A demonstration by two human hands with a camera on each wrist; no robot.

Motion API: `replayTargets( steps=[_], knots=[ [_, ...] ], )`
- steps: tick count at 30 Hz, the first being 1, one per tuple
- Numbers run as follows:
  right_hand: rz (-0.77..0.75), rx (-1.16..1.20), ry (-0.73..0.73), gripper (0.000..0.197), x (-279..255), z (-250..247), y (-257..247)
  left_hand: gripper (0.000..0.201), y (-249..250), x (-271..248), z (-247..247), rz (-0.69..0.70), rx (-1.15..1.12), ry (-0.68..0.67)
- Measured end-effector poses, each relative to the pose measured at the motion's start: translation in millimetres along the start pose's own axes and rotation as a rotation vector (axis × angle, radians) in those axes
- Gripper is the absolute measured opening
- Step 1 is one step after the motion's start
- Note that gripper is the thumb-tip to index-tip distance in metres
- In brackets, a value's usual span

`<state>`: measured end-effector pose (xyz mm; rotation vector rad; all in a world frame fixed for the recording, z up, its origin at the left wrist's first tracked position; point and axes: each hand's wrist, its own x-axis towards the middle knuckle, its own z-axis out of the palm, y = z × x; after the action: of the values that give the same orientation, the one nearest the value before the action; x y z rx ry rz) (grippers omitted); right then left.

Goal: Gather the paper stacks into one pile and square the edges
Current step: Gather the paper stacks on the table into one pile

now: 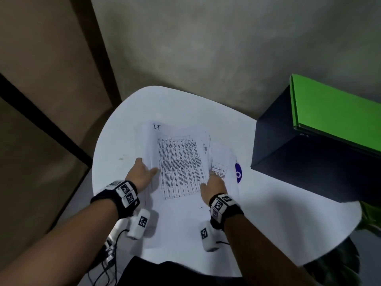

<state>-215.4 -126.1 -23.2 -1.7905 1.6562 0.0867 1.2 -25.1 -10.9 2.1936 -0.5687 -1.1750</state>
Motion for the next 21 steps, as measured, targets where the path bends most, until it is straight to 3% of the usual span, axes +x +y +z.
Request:
replayTargets(
  steps=[2, 5, 8, 11, 12, 15, 17, 19, 21],
  knots=[
    [0.011, 0.022, 0.030, 0.053, -0.1, -2.9, 2.3, 0.068, 0.2, 0.5, 0.5, 0.082, 0.101, 0.074],
    [0.010, 0.103, 0.084, 0.067, 3.9, -14.4, 10.6, 0.072, 0.6, -5.8, -10.9, 0.209, -0.019, 0.112],
    [-0.064, 0.408, 0.098, 0.091, 1.0, -34.4, 2.6, 0.045, 7.9, -20.6, -36.5, 0.390, -0.201, 0.112],
    [-0.155, 0.758, 0.026, 0.114, -7.8, -70.7, -22.7, 0.039, 30.7, -41.4, -62.2, 0.505, -0.354, 0.071],
    [-0.210, 0.817, 0.010, 0.108, -13.3, -85.8, -33.5, 0.040, 40.6, -46.4, -68.6, 0.529, -0.406, 0.061],
    [-0.454, 0.900, 0.097, 0.046, -33.3, -124.0, -61.9, 0.034, 71.7, -61.7, -81.1, 0.629, -0.523, 0.081],
    [-0.547, 0.959, 0.164, 0.020, -47.4, -143.2, -73.7, 0.029, 86.1, -68.2, -84.4, 0.720, -0.532, 0.152],
    [-0.591, 0.962, 0.179, 0.025, -58.7, -149.8, -77.2, 0.029, 88.7, -69.1, -83.1, 0.791, -0.536, 0.215],
    [-0.597, 0.909, 0.170, 0.030, -61.6, -145.3, -74.3, 0.043, 80.7, -62.7, -77.6, 0.810, -0.548, 0.221]
  ],
)
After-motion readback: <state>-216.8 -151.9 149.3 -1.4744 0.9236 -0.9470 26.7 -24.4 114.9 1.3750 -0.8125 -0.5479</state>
